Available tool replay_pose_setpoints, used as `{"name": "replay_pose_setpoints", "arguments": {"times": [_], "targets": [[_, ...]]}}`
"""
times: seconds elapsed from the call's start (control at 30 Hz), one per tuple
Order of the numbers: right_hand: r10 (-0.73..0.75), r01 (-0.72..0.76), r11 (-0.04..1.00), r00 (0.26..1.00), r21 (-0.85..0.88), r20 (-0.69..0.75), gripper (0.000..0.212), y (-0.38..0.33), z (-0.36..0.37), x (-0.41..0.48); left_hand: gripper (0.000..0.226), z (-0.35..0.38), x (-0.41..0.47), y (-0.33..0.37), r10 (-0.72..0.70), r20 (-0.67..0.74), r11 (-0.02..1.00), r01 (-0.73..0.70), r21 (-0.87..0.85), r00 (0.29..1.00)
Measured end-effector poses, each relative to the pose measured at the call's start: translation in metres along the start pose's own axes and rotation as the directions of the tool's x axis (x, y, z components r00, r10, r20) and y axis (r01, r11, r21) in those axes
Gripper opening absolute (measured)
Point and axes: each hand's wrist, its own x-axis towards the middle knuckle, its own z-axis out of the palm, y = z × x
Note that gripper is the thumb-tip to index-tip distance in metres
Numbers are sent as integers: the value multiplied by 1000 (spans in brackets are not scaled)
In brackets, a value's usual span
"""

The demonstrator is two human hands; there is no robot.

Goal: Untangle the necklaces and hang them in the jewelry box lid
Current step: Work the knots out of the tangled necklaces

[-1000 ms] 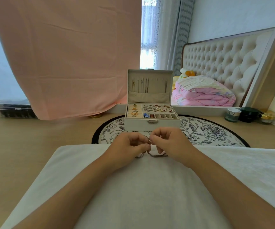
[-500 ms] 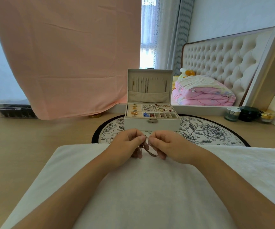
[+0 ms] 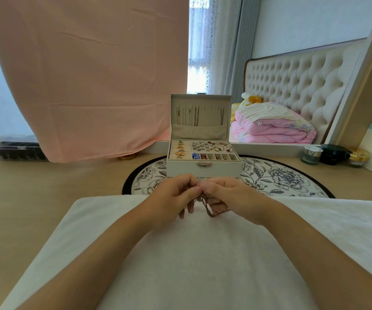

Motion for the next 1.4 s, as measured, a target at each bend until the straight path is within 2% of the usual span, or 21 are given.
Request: {"name": "replay_pose_setpoints", "arguments": {"times": [0.1, 0.17, 0.23, 0.3, 0.33, 0.4, 0.47, 0.53, 0.6, 0.67, 0.73, 0.83, 0.9, 1.1, 1.23, 1.33, 1.4], "targets": [[-90, 77, 990, 990, -115, -107, 19, -1, -2, -2, 9, -6, -2, -3, 17, -18, 1000, -17, 22, 1000], [-121, 101, 987, 978, -123, -169, 15, -1, -6, -2, 7, -9, -3, -2, 24, -16, 1000, -23, 1, 1000], [-113, 108, 993, 984, -43, -136, 16, 0, -7, -3, 7, -8, -3, -2, 34, -15, 999, -35, -39, 999], [-71, 73, 995, 996, 61, -45, 22, 2, -7, -3, 7, -8, -3, -3, 56, -38, 997, -58, -43, 998], [-44, 44, 996, 999, 75, -9, 21, 3, -7, -2, 8, -8, -3, -4, 73, -53, 997, -75, -28, 996], [4, -4, 1000, 1000, -11, 0, 17, 6, -4, 1, 8, -8, -2, -4, 95, -75, 995, -96, -15, 993], [1, -16, 981, 997, -192, -74, 19, 8, -2, 4, 9, -6, -2, -6, 77, -84, 996, -81, -40, 993], [-96, 9, 920, 974, -391, -204, 25, 9, 1, 7, 11, -3, 0, -7, 4, -81, 995, -12, -95, 997], [-224, 28, 855, 921, -518, -319, 22, 11, 3, 9, 12, 1, 1, -6, -95, -43, 981, 87, -172, 995], [-278, 31, 843, 881, -537, -384, 17, 13, 6, 12, 14, 3, 2, -4, -126, -20, 985, 122, -122, 992], [-240, 60, 910, 884, -411, -402, 13, 17, 10, 16, 13, 3, 3, -5, -100, -1, 994, 100, -47, 995], [-154, 96, 981, 916, -169, -371, 12, 19, 13, 15, 9, -4, 3, -8, -80, 24, 996, 80, -28, 997], [-132, 90, 986, 934, -138, -333, 12, 19, 13, 13, 10, -9, 3, -10, -70, 16, 997, 70, -32, 997], [-208, 130, 952, 939, -277, -273, 6, 16, 5, 12, 23, -22, 2, -13, -24, -22, 992, 26, 123, 999], [-212, 138, 929, 959, -342, -189, 9, 11, -4, 6, 19, -25, 0, -9, 15, -27, 987, -10, 163, 1000], [-250, 173, 839, 965, -516, -83, 18, 9, -13, 0, 19, -26, -1, -11, 14, 0, 978, -13, 209, 1000], [-257, 166, 742, 965, -650, -47, 17, 10, -18, 0, 18, -22, -2, -13, 6, 29, 972, -13, 233, 1000]]}}
